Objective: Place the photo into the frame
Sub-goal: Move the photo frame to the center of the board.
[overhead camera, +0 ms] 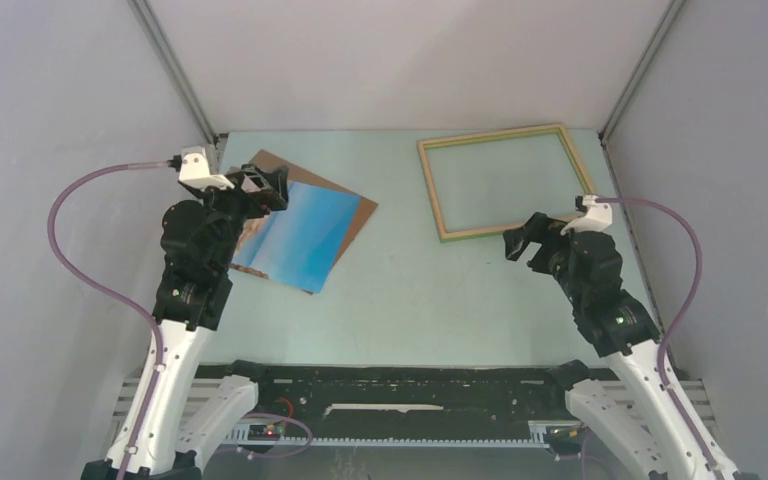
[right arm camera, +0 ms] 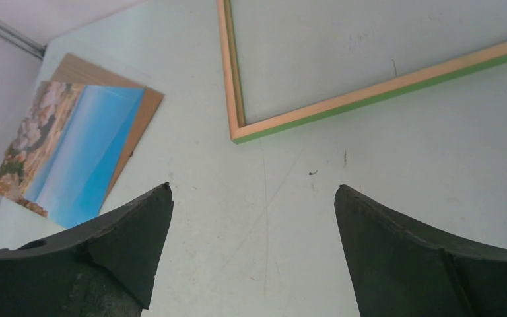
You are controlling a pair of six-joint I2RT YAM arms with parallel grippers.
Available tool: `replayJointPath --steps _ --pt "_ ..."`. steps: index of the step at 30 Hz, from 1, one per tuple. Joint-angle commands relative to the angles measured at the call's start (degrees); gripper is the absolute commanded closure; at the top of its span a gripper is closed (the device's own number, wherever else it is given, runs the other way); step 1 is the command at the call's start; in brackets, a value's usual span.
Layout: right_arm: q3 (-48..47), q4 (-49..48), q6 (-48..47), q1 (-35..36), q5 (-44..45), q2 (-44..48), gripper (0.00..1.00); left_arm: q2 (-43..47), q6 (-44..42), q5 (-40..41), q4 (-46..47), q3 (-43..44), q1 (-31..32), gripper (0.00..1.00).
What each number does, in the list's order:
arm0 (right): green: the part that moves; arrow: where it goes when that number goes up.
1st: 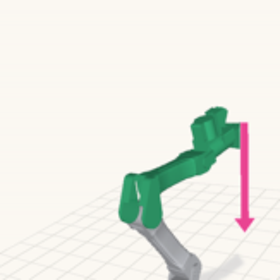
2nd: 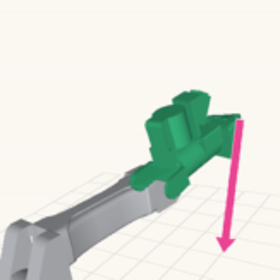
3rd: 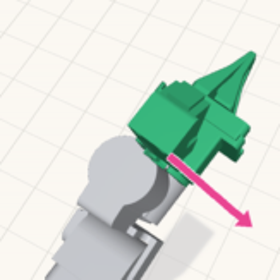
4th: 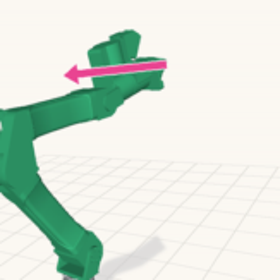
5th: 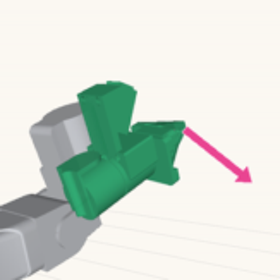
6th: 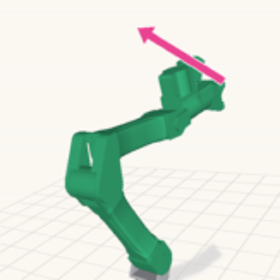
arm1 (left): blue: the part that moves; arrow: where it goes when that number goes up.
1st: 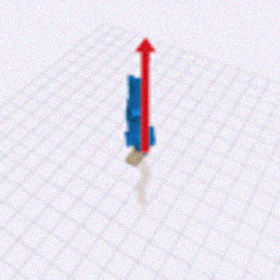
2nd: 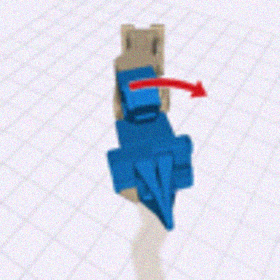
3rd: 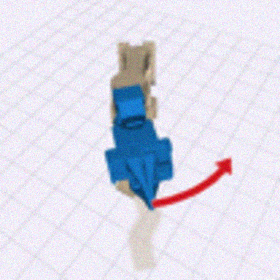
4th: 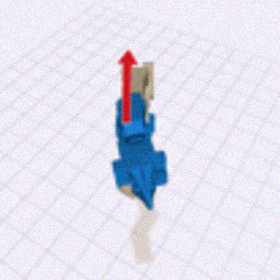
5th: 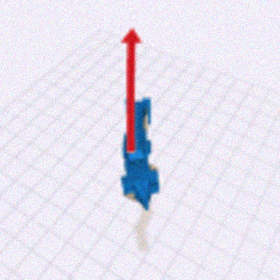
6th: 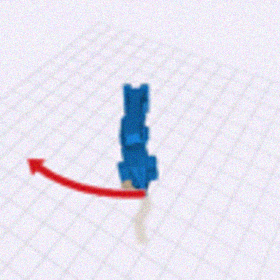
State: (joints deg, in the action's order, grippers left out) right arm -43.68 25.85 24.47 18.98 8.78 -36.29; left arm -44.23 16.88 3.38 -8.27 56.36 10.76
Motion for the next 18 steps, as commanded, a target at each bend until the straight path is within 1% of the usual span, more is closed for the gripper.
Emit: replayJointPath --steps 1,5,8,11,14,18 --pt "-2.3 -1.7 2.6 2.4 5.6 -4.4 0.0 1.0 -2.0 1.3 -1.2 -0.7 0.5 0.0" --pt "-2.2 -8.2 2.1 5.0 7.2 -11.2 0.0 0.8 -1.4 0.3 -1.4 -1.0 0.6 0.0" --pt "-2.3 -14.7 1.4 5.3 4.7 -18.2 0.01 0.4 -1.1 -0.9 -1.4 -1.0 0.6 0.0" --pt "-4.5 -20.3 0.6 4.9 1.7 -27.9 0.0 0.5 -0.8 -1.2 -1.4 -1.1 0.6 0.0" --pt "-9.8 -21.2 -1.0 4.5 0.2 -38.0 0.0 0.6 -0.5 -1.4 -1.3 -1.2 0.6 0.0" --pt "-19.4 -18.0 -3.5 3.7 -0.5 -51.0 0.0 0.8 0.9 -2.9 -1.0 -1.2 0.9 0.0"
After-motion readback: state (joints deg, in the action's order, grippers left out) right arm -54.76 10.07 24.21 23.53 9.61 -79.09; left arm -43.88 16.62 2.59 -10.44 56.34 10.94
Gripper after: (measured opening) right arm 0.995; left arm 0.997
